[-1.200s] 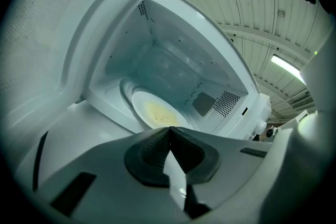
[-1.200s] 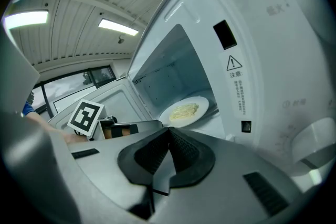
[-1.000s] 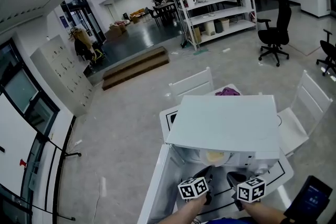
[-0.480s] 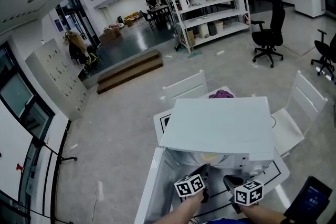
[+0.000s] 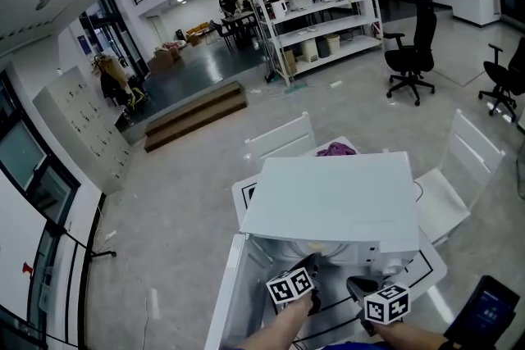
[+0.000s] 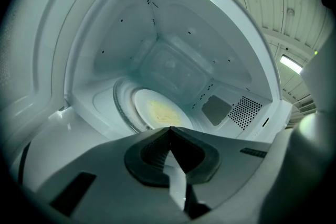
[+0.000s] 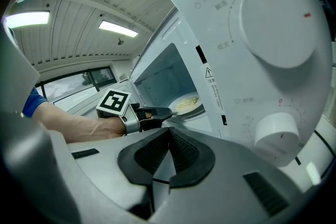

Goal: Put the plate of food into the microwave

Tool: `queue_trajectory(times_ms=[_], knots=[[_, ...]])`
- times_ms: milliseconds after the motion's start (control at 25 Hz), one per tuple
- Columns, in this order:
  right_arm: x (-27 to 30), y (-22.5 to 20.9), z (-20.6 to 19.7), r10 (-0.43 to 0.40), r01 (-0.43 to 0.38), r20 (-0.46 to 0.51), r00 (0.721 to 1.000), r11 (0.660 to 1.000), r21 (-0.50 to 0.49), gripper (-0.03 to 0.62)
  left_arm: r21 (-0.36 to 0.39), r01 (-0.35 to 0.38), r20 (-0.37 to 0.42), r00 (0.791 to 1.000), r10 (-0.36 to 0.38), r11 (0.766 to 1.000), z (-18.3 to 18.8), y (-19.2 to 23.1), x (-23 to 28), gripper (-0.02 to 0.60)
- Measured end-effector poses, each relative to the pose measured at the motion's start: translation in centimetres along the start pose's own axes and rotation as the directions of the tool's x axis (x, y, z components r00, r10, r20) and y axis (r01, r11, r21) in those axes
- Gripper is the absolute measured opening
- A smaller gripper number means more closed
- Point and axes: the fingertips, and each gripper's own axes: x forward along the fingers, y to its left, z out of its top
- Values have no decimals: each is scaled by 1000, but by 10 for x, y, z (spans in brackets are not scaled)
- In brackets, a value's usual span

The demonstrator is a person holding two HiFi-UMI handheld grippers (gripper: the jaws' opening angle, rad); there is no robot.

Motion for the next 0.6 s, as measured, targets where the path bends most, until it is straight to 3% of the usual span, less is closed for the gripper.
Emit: queue_trajectory(times_ms=[600], knots=[[-4, -7, -2, -3, 3, 12, 1000, 1000, 3, 2, -17, -37, 21, 999, 37, 999, 7, 9, 7, 6]])
